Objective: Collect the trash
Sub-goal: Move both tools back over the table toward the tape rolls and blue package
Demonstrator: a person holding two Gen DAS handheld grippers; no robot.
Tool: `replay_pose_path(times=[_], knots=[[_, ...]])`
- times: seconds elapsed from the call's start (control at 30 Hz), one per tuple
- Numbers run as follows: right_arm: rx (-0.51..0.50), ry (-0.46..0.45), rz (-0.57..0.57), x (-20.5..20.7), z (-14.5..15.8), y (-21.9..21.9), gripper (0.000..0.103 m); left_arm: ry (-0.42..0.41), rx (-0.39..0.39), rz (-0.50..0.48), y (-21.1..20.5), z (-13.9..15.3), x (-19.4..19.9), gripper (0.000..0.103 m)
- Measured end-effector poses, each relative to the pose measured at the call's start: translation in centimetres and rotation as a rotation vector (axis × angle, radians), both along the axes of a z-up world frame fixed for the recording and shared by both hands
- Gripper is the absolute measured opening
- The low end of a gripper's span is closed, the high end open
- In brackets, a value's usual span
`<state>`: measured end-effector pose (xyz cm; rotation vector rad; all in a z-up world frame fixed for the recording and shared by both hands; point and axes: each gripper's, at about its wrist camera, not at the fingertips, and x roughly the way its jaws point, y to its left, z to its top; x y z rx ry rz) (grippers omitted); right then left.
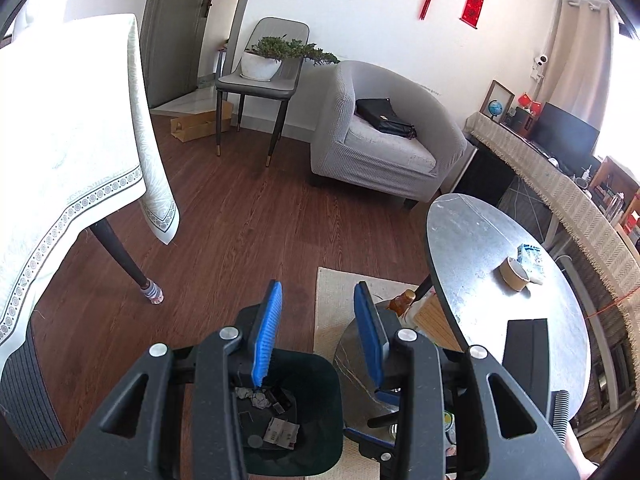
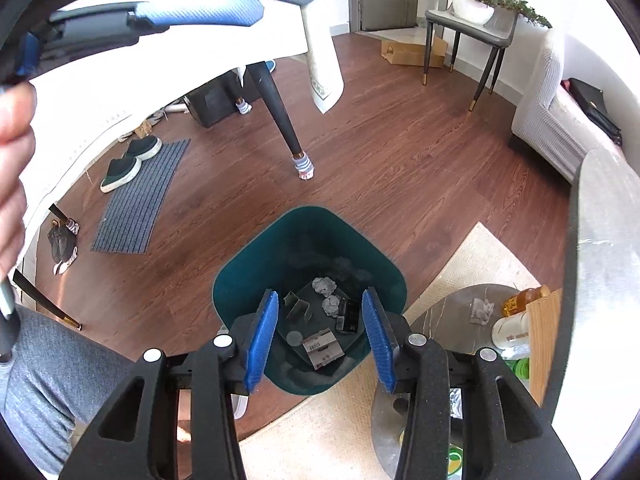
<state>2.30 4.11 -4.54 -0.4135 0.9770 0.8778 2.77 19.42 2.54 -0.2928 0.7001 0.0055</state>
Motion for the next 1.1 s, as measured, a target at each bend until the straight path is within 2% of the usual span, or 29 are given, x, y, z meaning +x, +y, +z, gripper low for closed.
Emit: replay_pose_path(times=[0.2, 0.47, 0.83, 1.1], knots=[[0.058, -0.049, -0.044, 0.6, 2.9, -3.0, 0.043, -0.009, -0.006, -0.014, -1.8, 0.2, 0.9, 0.039], [0.119, -0.081, -0.142, 2.4, 5.2, -8.3, 0.043, -0.026, 0.008, -0.084, -6.0, 0.4, 2.5, 0.042], [0.154, -0.106, -0.294, 4.8, 6.4, -16.4, 0.043, -0.011, 0.033, -0.161, -12.1, -0.3, 5.0, 0.051], [0.196, -0.109, -0.424, 6.4, 6.7, -22.6, 0.043, -0.030, 0.084, -0.244, -16.9, -0.1, 6.7, 0.060]])
